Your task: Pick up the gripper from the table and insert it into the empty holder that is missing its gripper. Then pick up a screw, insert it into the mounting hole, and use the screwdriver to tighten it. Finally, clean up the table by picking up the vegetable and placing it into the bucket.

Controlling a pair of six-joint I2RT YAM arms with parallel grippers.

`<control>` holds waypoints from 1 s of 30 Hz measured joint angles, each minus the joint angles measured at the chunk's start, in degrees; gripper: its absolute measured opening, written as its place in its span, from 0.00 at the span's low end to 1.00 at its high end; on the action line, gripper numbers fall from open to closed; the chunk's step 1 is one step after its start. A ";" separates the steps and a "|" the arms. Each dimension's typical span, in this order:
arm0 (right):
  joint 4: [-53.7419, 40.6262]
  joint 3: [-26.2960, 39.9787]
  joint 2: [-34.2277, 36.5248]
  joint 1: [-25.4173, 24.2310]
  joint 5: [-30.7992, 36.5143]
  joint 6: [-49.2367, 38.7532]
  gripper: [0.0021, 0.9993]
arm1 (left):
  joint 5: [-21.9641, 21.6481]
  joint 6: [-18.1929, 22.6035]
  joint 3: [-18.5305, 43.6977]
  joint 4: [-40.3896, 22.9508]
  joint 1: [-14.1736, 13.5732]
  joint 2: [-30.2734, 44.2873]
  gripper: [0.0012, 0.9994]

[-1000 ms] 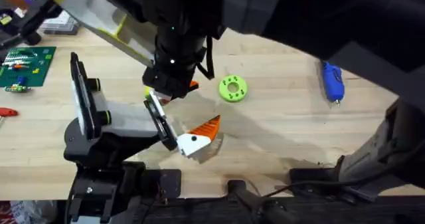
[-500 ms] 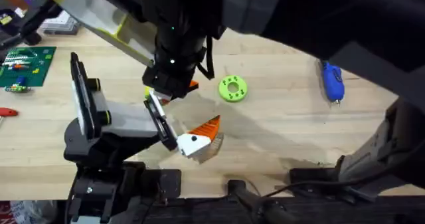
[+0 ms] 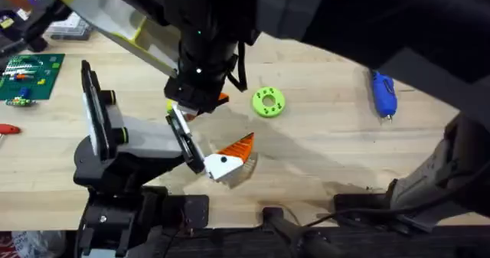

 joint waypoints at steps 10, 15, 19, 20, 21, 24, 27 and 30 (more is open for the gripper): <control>-0.32 0.00 -0.12 -0.96 1.97 -0.32 0.95 | 0.00 0.01 -0.02 0.02 0.00 -0.02 0.99; -0.49 0.00 -0.60 -1.21 2.28 -0.39 1.00 | 0.02 0.21 0.00 0.02 0.00 -0.08 0.99; -1.72 0.00 -1.92 -0.60 1.44 -0.37 1.00 | 0.13 0.49 0.00 0.02 0.00 -0.13 0.99; -2.31 0.00 -2.28 -0.45 1.25 -0.37 1.00 | 0.17 0.50 0.00 0.02 0.00 -0.13 0.99; -2.90 0.00 -2.69 -0.36 1.07 -0.37 1.00 | 0.18 0.50 0.00 0.02 0.00 -0.13 0.99; -4.61 0.00 -4.13 -0.30 0.62 -0.37 1.00 | 0.20 0.53 -0.02 0.02 0.00 -0.13 0.99; -6.27 0.00 -6.11 -1.16 0.24 -0.37 1.00 | 0.22 0.75 0.00 0.04 0.00 -0.11 0.81; -8.95 0.00 -8.54 -3.22 -0.01 -0.37 1.00 | 0.24 0.86 0.00 0.03 0.00 -0.13 0.72</control>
